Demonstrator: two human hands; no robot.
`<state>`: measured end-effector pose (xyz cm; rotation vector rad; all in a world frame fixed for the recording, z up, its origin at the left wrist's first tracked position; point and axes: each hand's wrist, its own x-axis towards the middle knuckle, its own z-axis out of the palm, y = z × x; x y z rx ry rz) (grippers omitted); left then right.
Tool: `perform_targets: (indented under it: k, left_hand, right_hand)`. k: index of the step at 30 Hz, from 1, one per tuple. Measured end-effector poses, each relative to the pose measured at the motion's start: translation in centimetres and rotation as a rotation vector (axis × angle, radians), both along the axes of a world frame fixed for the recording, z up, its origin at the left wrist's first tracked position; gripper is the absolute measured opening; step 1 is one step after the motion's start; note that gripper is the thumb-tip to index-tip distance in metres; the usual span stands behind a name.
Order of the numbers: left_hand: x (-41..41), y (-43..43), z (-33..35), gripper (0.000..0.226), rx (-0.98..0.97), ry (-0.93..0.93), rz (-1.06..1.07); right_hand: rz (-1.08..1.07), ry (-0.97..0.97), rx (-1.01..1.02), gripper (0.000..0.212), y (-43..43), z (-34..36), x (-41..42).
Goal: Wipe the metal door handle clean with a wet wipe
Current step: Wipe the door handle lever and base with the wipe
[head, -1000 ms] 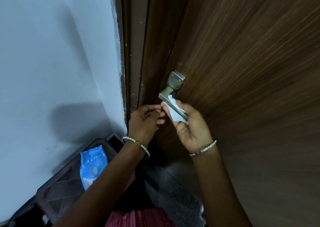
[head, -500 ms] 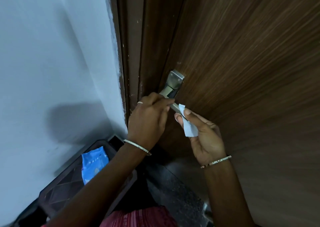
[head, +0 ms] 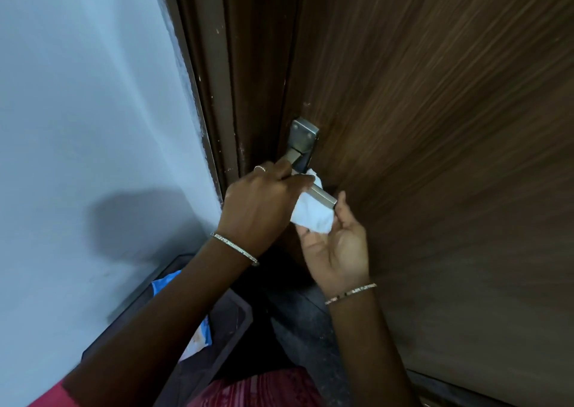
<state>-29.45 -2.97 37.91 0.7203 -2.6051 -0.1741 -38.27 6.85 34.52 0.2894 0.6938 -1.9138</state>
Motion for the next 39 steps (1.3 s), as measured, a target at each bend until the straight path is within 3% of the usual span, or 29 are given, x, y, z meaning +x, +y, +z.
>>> perform_targets:
  k: [4, 8, 17, 21, 26, 33, 36, 39]
  left_hand:
    - [1.4, 0.2, -0.7, 0.051, 0.069, -0.097, 0.007]
    - [1.8, 0.5, -0.4, 0.056, 0.083, -0.13, 0.026]
    - [2.1, 0.5, -0.9, 0.076, 0.161, -0.185, 0.023]
    - [2.2, 0.8, -0.9, 0.079, 0.192, -0.189, 0.02]
    - [2.4, 0.9, -0.9, 0.08, 0.275, -0.163, 0.022]
    - [2.3, 0.1, -1.0, 0.086, 0.43, -0.109, -0.007]
    - [2.2, -0.3, -1.3, 0.077, 0.527, 0.0, -0.074]
    - [2.2, -0.5, -1.9, 0.063, 0.575, 0.188, -0.037]
  right_hand:
    - [0.032, -0.184, -0.176, 0.059, -1.8, 0.0, -0.6]
    - [0.106, -0.203, -0.179, 0.046, -2.4, -0.5, -1.3]
    - [0.118, -0.174, -0.153, 0.065, 0.1, -1.5, -2.9]
    - [0.096, -0.243, -0.136, 0.065, -2.0, -0.6, -2.1]
    - [0.172, -0.338, -0.252, 0.074, -2.1, -1.0, -1.2]
    - [0.15, -0.22, -0.277, 0.062, 0.5, -1.1, -3.4]
    - [0.101, -0.069, -0.187, 0.043, 0.5, -0.4, -3.7]
    - [0.091, 0.015, -0.16, 0.041, 0.6, -0.2, -3.4]
